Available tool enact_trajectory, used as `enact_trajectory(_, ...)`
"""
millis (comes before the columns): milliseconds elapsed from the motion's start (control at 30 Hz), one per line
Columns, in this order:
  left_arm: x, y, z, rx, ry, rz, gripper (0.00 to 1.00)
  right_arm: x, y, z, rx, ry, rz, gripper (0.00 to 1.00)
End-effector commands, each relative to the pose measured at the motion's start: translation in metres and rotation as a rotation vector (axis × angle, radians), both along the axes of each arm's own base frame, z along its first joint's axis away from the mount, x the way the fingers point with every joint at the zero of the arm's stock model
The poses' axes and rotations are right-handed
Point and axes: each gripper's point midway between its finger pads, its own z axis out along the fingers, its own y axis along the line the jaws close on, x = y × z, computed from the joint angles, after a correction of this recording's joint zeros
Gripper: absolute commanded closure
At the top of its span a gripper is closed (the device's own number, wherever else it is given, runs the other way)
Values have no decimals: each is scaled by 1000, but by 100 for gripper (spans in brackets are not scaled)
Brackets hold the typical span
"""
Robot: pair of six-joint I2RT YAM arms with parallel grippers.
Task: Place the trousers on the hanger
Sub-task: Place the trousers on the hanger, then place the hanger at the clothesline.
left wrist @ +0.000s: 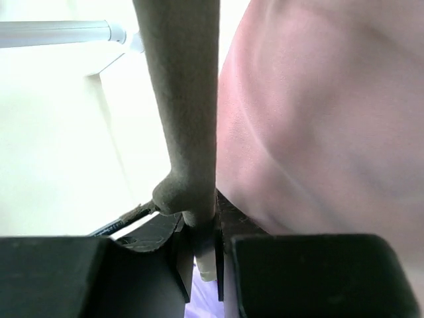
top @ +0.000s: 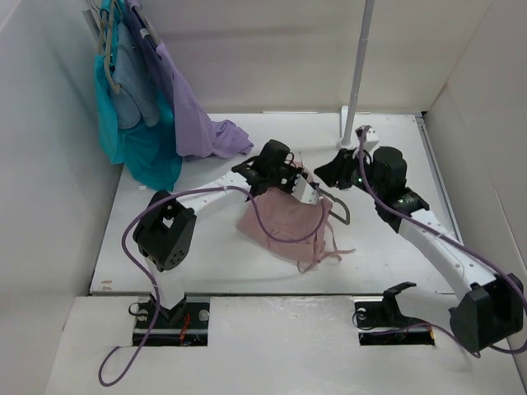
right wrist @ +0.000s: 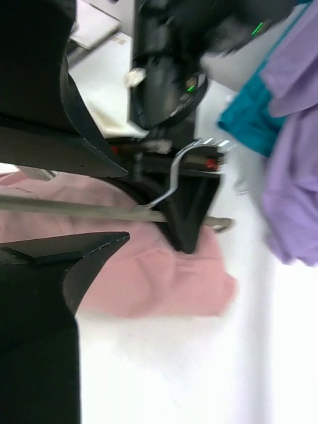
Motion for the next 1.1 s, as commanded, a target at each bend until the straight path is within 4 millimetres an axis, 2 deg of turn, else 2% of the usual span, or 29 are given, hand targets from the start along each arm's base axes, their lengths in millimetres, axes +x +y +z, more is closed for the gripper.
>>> enact_trajectory(0,-9,-7,52,-68,-62,-41,100,8,-15,66,-7,-157,-100,56)
enact_trajectory(33,-11,-6,56,-64,-72,-47,100,7,-14,79,-11,-181,-100,56)
enact_trajectory(100,-14,-9,56,-61,-76,-51,100,9,-14,84,-38,-187,-112,54)
enact_trajectory(133,-15,-7,52,-51,-64,-51,100,6,-11,94,-33,-195,-102,53)
enact_trajectory(167,-17,-6,50,-42,-55,-51,100,11,-9,90,-49,-185,-99,52)
enact_trajectory(233,-21,-10,50,-42,-55,-62,100,7,7,97,-46,-188,-62,49)
enact_trajectory(267,-21,-10,50,-42,-55,-62,100,10,12,87,-72,-164,-57,49)
enact_trajectory(367,-21,-10,50,-42,-55,-62,100,15,20,78,-102,-130,-67,48)
enact_trajectory(400,-21,-10,50,-42,-55,-62,100,16,27,68,-114,-110,-51,48)
enact_trajectory(433,-21,-10,50,-42,-55,-62,100,20,27,69,-117,-111,-61,48)
enact_trajectory(467,-21,-10,50,-42,-55,-62,100,20,27,59,-140,-85,-71,48)
enact_trajectory(533,-21,-9,55,-49,-62,-62,100,26,25,60,-150,-67,-102,49)
enact_trajectory(567,-20,-8,54,-45,-65,-54,100,28,24,52,-167,-46,-110,49)
enact_trajectory(600,-20,-8,54,-45,-65,-54,100,28,24,55,-166,-47,-111,50)
enact_trajectory(667,-21,-7,53,-38,-59,-54,100,31,25,47,-176,-32,-109,50)
enact_trajectory(700,-24,-10,53,-39,-58,-63,100,30,27,52,-168,-39,-100,52)
enact_trajectory(733,-24,-10,52,-42,-52,-58,100,31,31,41,-180,-11,-84,54)
enact_trajectory(767,-24,-10,52,-42,-52,-58,100,31,31,41,-181,-11,-84,60)
enact_trajectory(800,-24,-10,52,-42,-52,-58,100,30,37,39,-180,-5,-62,68)
enact_trajectory(833,-24,-10,52,-42,-52,-58,100,30,38,39,-180,-5,-61,83)
enact_trajectory(933,-26,-9,55,-42,-52,-58,100,31,40,31,-194,-23,-7,100)
enact_trajectory(1033,-27,-8,53,-36,-45,-58,100,23,40,48,-189,-128,93,100)
enact_trajectory(1067,-27,-8,53,-36,-45,-58,100,27,32,44,-189,-116,82,100)
